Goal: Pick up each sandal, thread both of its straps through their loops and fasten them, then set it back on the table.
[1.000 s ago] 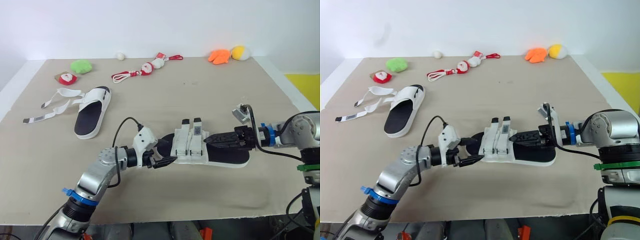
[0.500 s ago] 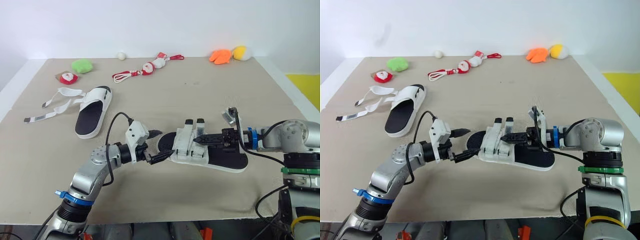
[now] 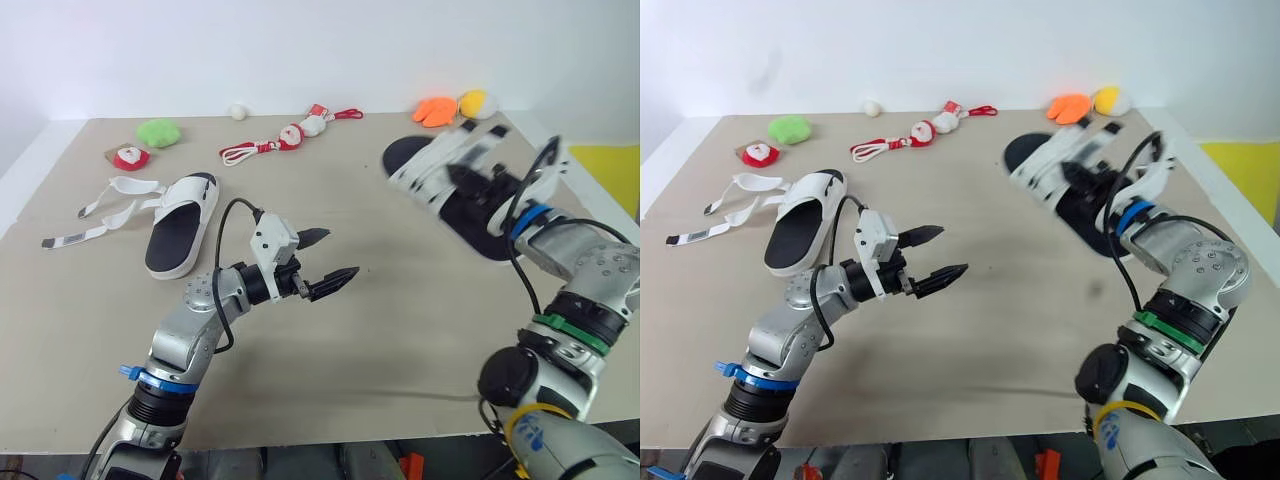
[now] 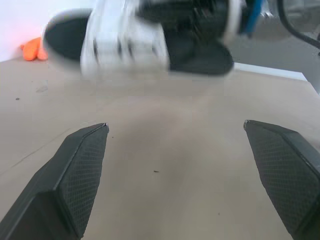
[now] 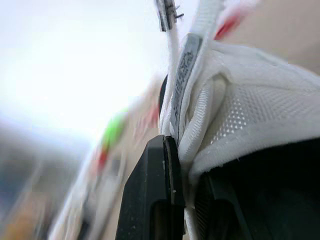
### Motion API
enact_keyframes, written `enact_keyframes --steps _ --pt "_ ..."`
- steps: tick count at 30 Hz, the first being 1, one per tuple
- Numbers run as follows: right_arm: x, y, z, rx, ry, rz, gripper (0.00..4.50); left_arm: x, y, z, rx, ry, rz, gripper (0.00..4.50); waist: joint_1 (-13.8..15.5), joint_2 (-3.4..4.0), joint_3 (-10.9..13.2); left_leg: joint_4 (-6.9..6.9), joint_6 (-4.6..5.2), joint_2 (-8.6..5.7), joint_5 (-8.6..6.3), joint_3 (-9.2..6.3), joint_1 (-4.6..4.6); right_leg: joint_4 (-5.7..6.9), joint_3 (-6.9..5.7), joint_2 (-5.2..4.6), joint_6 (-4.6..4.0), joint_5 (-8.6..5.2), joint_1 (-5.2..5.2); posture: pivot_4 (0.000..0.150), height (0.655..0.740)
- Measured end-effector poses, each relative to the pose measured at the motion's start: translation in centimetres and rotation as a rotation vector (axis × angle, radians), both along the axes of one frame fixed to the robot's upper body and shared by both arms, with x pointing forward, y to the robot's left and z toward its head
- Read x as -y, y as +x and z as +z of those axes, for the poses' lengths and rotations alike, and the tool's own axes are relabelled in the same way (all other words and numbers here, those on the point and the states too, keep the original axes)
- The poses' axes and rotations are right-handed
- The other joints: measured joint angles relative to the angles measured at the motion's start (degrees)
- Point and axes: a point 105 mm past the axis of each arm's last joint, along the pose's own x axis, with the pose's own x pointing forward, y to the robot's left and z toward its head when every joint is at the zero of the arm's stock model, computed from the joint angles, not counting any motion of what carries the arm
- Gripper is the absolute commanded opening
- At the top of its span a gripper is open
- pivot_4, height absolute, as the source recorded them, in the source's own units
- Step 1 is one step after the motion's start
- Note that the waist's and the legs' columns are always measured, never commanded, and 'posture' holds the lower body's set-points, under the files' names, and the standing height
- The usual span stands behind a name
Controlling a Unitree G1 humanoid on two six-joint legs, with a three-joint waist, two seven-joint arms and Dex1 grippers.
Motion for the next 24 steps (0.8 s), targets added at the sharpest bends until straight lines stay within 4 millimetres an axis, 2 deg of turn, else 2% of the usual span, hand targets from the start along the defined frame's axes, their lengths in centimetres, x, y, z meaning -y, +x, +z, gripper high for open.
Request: enact_keyframes --steps 4,5,7,10,13,15,16,22,24 --pt "4.0 0.8 -3.0 -0.129 0.108 -0.27 0.04 0.3 0.0 -0.3 -0.011 0.001 -0.006 4.5 0.01 0.09 0.05 -0.22 0.01 -0.1 0.0 0.03 -0.06 0.0 0.08 -0.11 -0.14 0.02 -0.12 0.15 0.74" --pt "4.1 0.8 -3.0 -0.131 0.11 -0.274 0.04 0.3 0.0 -0.3 -0.011 0.001 -0.006 4.5 0.01 0.09 0.05 -0.23 0.01 -0.1 -0.01 0.03 -0.06 0.0 0.08 -0.11 -0.14 0.02 -0.13 0.15 0.74" --pt "5.8 1.0 -4.2 -0.167 0.158 -0.385 0.04 0.4 0.1 -0.2 -0.008 0.003 -0.011 4.5 0.0 0.1 0.05 -0.3 0.01 -0.07 0.0 0.03 -0.04 0.0 0.06 -0.08 -0.15 0.02 -0.15 0.15 0.74" --pt "7.1 0.9 -5.3 -0.207 0.163 -0.474 0.04 0.4 0.4 0.1 0.001 0.005 -0.012 4.5 -0.06 0.14 0.03 -0.36 0.02 -0.06 0.0 0.03 0.0 0.0 0.07 -0.05 -0.16 0.0 -0.17 0.15 0.74" --pt "7.6 0.8 -6.1 -0.238 0.141 -0.496 0.04 0.4 0.5 0.0 0.002 0.003 -0.008 4.5 -0.15 0.18 0.0 -0.36 0.02 -0.04 0.0 0.04 0.04 0.01 0.08 -0.03 -0.19 -0.02 -0.15 0.15 0.74" --pt "7.4 0.9 -6.0 -0.235 0.124 -0.493 1.08 0.4 0.6 0.0 0.001 0.002 -0.007 4.5 -0.15 0.19 0.0 -0.36 0.02 -0.04 0.01 0.04 0.05 0.01 0.08 -0.02 -0.19 -0.03 -0.13 0.15 0.74" --pt "7.4 1.0 -6.0 -0.233 0.122 -0.494 1.44 0.4 0.6 0.0 0.002 0.001 -0.007 4.5 -0.16 0.19 0.0 -0.36 0.03 -0.04 0.01 0.04 0.05 0.0 0.08 -0.02 -0.16 -0.04 -0.13 0.15 0.74" --pt "7.5 0.8 -6.0 -0.212 0.123 -0.498 4.28 0.3 0.7 0.2 0.023 -0.008 0.001 4.5 -0.16 0.2 0.0 -0.36 0.04 -0.04 0.02 0.04 0.06 0.01 0.09 -0.01 -0.15 -0.05 -0.12 0.15 0.74" --pt "7.0 0.6 -5.4 -0.191 0.117 -0.465 4.45 0.2 0.8 0.2 0.028 -0.005 0.008 4.5 -0.14 0.2 -0.01 -0.36 0.04 -0.03 0.02 0.03 0.06 0.01 0.07 -0.01 -0.17 -0.04 -0.12 0.15 0.74"
